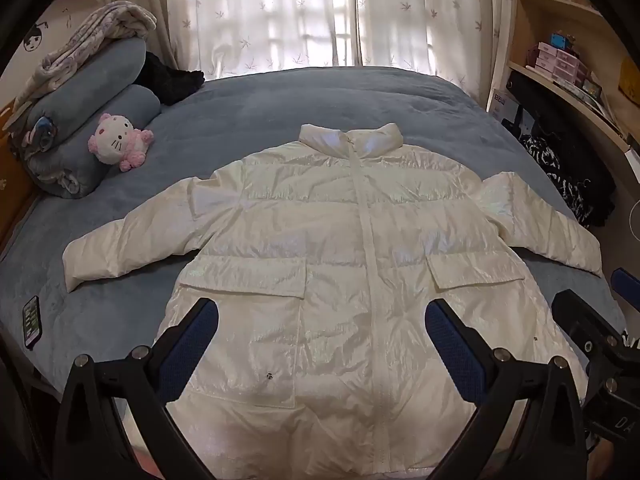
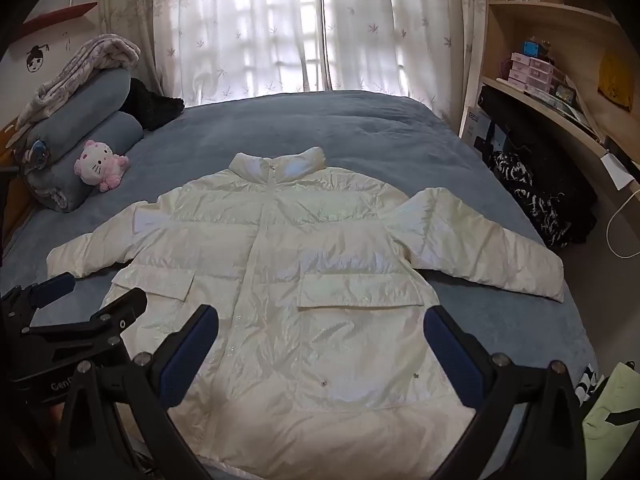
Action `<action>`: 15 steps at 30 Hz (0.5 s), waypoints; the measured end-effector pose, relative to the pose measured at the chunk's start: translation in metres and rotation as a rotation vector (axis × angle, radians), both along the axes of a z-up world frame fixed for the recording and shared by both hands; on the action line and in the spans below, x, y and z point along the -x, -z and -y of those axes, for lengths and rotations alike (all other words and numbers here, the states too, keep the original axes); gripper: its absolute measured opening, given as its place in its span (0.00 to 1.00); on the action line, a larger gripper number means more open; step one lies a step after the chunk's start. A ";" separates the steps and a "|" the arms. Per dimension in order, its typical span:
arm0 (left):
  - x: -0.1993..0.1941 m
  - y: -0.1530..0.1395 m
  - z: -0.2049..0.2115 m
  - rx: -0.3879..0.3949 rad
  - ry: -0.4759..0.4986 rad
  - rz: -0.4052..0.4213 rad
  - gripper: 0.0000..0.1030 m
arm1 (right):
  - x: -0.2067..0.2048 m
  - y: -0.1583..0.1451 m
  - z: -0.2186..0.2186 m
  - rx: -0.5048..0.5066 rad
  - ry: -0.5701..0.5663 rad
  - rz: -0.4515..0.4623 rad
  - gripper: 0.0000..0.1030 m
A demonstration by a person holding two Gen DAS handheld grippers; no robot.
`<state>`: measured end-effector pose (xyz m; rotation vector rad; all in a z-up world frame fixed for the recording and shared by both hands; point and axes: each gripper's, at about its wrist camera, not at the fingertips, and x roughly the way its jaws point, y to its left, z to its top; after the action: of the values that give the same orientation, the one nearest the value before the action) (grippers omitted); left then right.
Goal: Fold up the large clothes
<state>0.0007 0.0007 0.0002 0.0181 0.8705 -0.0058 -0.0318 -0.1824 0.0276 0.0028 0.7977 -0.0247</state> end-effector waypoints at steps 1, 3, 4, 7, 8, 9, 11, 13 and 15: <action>-0.001 0.000 0.000 0.004 -0.002 0.001 0.99 | 0.001 0.000 0.000 0.005 0.003 0.004 1.00; 0.002 0.000 -0.001 0.008 0.009 0.018 0.99 | 0.002 0.001 -0.003 0.012 -0.004 0.003 1.00; -0.001 -0.006 0.002 0.008 0.009 0.014 0.99 | 0.002 0.001 -0.003 0.012 -0.006 0.007 1.00; -0.001 -0.002 0.001 0.025 0.011 0.006 0.99 | 0.002 0.001 -0.002 0.011 -0.014 0.026 1.00; -0.001 -0.002 0.001 0.025 0.013 0.008 0.99 | 0.001 0.001 -0.002 0.010 -0.022 0.029 1.00; -0.002 -0.002 0.002 0.024 0.009 0.006 0.99 | 0.001 0.002 -0.004 0.013 -0.027 0.031 1.00; -0.002 -0.001 0.003 0.018 0.015 0.010 0.99 | 0.000 0.001 -0.005 0.010 -0.031 0.028 1.00; -0.004 -0.001 0.009 0.006 0.020 0.011 0.99 | 0.002 0.002 -0.002 0.001 -0.028 0.035 1.00; 0.000 -0.004 0.006 0.010 0.024 0.025 0.99 | 0.001 0.002 0.001 -0.013 -0.029 0.027 1.00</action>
<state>0.0003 -0.0051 0.0044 0.0193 0.8454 -0.0324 -0.0323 -0.1835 0.0261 0.0034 0.7707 0.0080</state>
